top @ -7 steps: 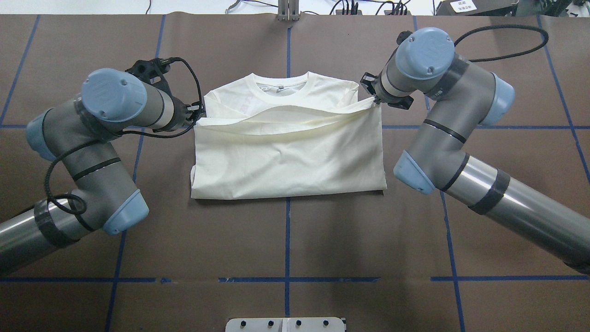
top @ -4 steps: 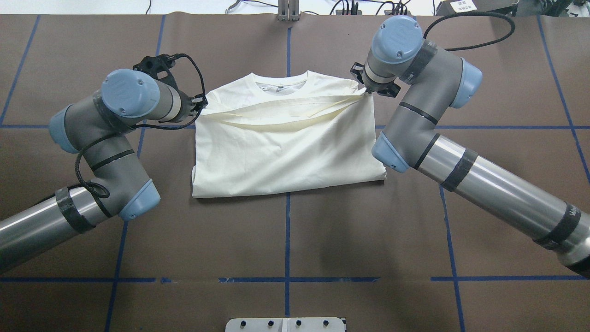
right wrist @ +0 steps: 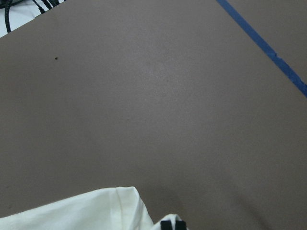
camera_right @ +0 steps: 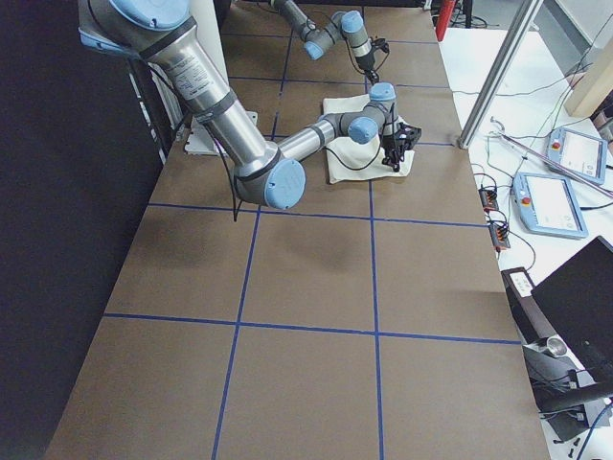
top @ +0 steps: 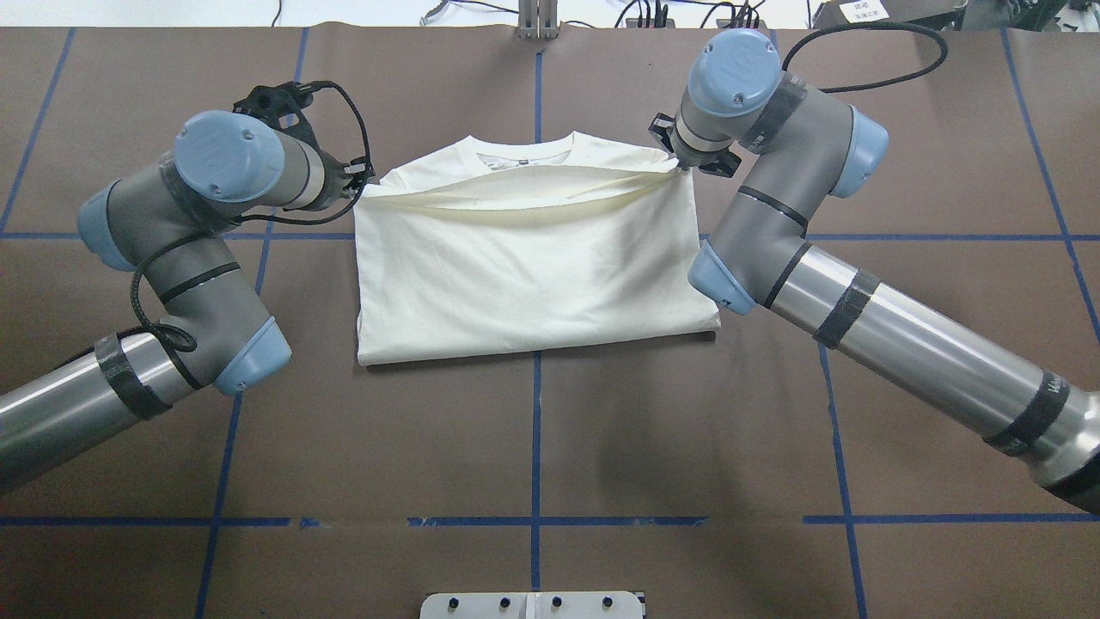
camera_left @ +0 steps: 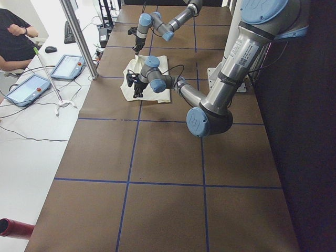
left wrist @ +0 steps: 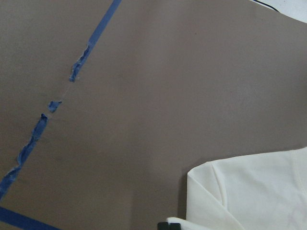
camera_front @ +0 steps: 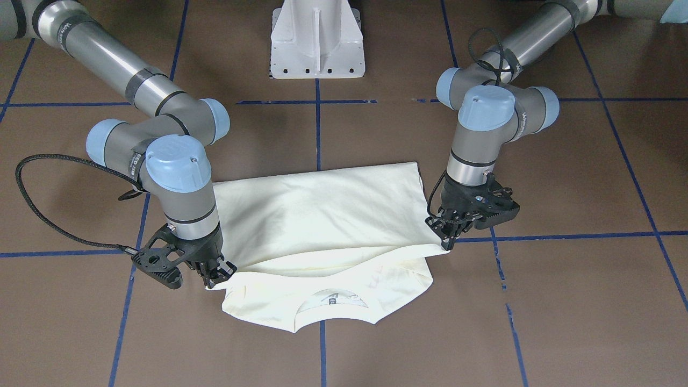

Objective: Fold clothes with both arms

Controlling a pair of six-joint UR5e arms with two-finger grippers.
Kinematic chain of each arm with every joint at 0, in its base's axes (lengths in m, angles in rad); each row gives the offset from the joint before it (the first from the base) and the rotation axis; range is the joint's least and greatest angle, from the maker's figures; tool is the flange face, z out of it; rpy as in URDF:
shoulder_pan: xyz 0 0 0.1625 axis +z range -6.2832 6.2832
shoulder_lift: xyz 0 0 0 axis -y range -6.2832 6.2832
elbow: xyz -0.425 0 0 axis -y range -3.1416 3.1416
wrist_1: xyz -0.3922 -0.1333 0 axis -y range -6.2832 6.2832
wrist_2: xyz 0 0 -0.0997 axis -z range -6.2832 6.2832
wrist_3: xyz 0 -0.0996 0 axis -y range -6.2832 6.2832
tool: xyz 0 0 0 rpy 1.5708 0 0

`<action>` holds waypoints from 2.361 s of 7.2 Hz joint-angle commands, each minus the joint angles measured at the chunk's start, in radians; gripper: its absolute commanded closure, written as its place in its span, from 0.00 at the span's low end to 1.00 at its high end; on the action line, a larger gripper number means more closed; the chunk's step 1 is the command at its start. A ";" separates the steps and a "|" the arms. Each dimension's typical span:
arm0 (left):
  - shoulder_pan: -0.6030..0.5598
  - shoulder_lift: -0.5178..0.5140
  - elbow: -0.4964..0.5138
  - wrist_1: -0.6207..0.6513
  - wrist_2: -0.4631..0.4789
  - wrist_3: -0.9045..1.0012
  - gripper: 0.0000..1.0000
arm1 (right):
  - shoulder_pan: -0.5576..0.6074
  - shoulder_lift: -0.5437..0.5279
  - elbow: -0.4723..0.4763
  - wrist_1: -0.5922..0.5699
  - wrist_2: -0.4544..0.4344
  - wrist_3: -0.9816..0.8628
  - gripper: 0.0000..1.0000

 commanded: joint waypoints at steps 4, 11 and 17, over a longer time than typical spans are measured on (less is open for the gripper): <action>-0.003 0.008 0.011 -0.009 -0.006 0.009 0.42 | -0.004 0.038 -0.014 0.004 0.002 0.015 0.37; -0.012 0.026 -0.018 -0.201 -0.107 -0.033 0.30 | -0.233 -0.320 0.510 -0.001 -0.119 0.390 0.23; -0.028 0.037 -0.075 -0.193 -0.072 -0.034 0.31 | -0.282 -0.429 0.515 0.001 -0.170 0.434 0.24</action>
